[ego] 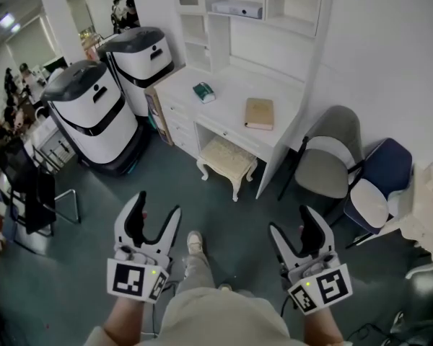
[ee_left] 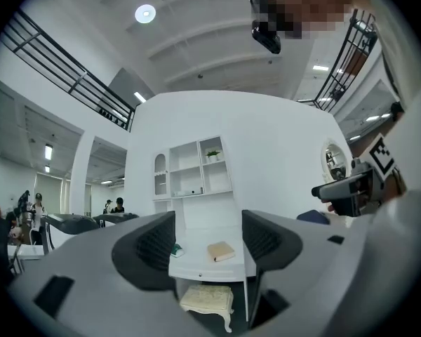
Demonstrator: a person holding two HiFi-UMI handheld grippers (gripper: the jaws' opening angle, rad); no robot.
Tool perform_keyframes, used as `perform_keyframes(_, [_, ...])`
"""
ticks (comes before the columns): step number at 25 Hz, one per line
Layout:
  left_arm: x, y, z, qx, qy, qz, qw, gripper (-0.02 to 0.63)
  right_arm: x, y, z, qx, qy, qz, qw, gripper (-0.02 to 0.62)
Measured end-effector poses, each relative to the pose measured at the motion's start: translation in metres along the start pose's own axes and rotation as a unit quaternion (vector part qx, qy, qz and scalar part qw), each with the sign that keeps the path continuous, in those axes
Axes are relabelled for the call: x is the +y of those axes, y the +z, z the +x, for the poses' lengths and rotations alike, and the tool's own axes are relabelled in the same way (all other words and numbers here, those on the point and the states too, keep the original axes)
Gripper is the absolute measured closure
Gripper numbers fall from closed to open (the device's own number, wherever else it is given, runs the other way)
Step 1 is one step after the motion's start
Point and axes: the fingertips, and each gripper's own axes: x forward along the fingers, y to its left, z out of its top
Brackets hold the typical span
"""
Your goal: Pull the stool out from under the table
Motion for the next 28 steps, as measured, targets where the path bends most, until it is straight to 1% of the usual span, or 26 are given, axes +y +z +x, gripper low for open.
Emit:
perform_keyframes(3, [0.003,-0.012,0.009,0.007,-0.005,0.0,1.0,0.311,-0.005,-0.013,0.012,0.013,-0.002,0.003,1.0,0.293])
perform_keyframes(8, [0.022,-0.03,0.028,0.011,0.001,0.004,0.9999,0.311,-0.018,-0.038,0.039,0.043,-0.012,0.005,0.999,0.293])
perform_keyframes(12, [0.039,-0.049,0.046,0.027,-0.006,0.008,0.9996,0.311,-0.022,-0.053,0.068,0.054,-0.012,0.029,0.998,0.293])
perform_keyframes(15, [0.058,-0.06,0.065,0.035,-0.008,-0.003,0.9993,0.311,-0.022,-0.061,0.098,0.065,-0.01,0.035,0.997,0.293])
perform_keyframes(23, [0.122,-0.107,0.143,0.068,-0.038,-0.023,0.9967,0.311,-0.042,-0.093,0.194,0.108,-0.035,0.051,0.992,0.293])
perform_keyframes(28, [0.171,-0.129,0.207,0.091,-0.059,-0.021,0.9938,0.311,-0.057,-0.109,0.271,0.128,-0.05,0.077,0.988,0.293])
